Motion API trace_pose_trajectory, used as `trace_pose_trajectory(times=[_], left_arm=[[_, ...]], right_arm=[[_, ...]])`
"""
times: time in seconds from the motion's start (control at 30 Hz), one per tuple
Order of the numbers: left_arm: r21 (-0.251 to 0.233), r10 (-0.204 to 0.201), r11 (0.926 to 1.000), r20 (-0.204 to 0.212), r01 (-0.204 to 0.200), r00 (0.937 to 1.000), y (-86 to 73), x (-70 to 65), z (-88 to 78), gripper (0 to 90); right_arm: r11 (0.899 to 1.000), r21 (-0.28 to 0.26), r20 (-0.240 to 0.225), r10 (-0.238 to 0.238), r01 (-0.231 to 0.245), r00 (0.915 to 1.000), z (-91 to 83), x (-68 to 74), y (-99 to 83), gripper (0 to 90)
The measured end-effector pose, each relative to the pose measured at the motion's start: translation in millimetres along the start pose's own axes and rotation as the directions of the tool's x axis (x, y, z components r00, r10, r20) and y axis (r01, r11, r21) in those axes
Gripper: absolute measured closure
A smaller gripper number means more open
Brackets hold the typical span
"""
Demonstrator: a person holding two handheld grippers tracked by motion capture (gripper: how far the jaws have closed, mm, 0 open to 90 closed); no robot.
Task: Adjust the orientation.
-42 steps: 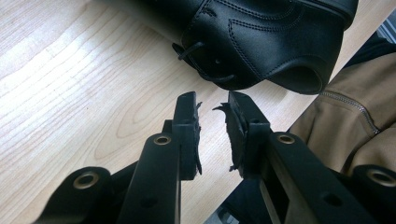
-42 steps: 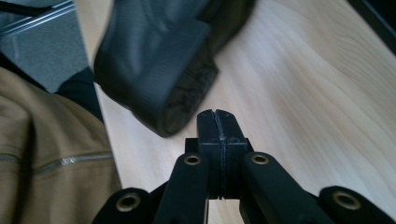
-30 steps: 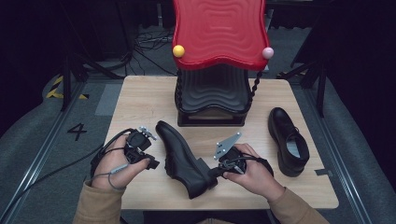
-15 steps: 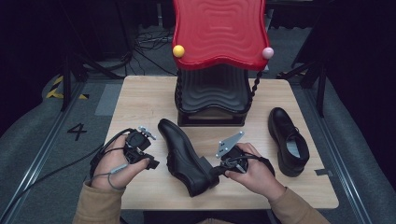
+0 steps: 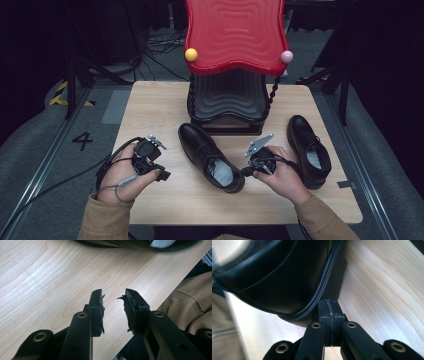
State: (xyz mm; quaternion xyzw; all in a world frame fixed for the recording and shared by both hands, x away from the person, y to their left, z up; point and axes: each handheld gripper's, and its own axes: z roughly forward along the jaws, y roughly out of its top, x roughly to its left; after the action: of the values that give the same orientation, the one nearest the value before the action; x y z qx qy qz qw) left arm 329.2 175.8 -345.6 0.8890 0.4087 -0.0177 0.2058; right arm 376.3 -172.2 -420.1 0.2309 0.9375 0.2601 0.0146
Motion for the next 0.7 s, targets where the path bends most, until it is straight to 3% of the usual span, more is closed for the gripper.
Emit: trace_pose_trajectory(times=[0.07, 0.1, 0.13, 0.2, 0.33, 0.53, 0.7], left_arm=[[-0.001, -0.003, 1.0000, 0.003, 0.003, 1.0000, 0.0, 0.6, -0.1, 68.4], [-0.001, -0.003, 1.0000, 0.004, 0.003, 1.0000, 0.1, 0.8, 0.0, 68.4], [-0.002, -0.001, 1.0000, 0.002, 0.001, 1.0000, 0.3, 1.1, 0.1, 68.3], [0.001, -0.003, 1.0000, 0.003, 0.003, 1.0000, 0.5, 0.7, 0.1, 68.3], [-0.002, -0.002, 1.0000, 0.003, 0.002, 1.0000, 0.8, -0.1, -0.8, 67.5], [-0.011, -0.003, 0.9999, -0.005, 0.003, 1.0000, 0.0, 0.9, -0.9, 65.8], [-0.007, -0.010, 0.9999, -0.009, 0.010, 0.9999, -2.0, 1.2, -0.8, 65.1]], right_arm=[[1.000, 0.018, 0.012, 0.022, -0.022, 0.9997, 5.8, -10.5, -5.5, 90.0], [0.999, 0.010, -0.005, 0.034, -0.034, 0.9994, 6.8, -13.3, -7.3, 90.0], [0.999, 0.024, 0.030, 0.037, -0.038, 0.9989, 7.1, -14.8, -8.5, 90.0], [0.999, 0.008, 0.010, 0.052, -0.052, 0.9986, 6.6, -17.9, -10.3, 90.0], [0.999, -0.001, 0.032, 0.050, -0.050, 0.9983, -1.6, -18.9, -10.6, 90.0], [0.998, -0.058, 0.037, 0.030, -0.028, 0.9989, -32.2, -10.6, -3.4, 90.0], [0.990, -0.132, 0.018, -0.037, 0.039, 0.9991, -56.0, 6.7, 8.3, 87.6]])
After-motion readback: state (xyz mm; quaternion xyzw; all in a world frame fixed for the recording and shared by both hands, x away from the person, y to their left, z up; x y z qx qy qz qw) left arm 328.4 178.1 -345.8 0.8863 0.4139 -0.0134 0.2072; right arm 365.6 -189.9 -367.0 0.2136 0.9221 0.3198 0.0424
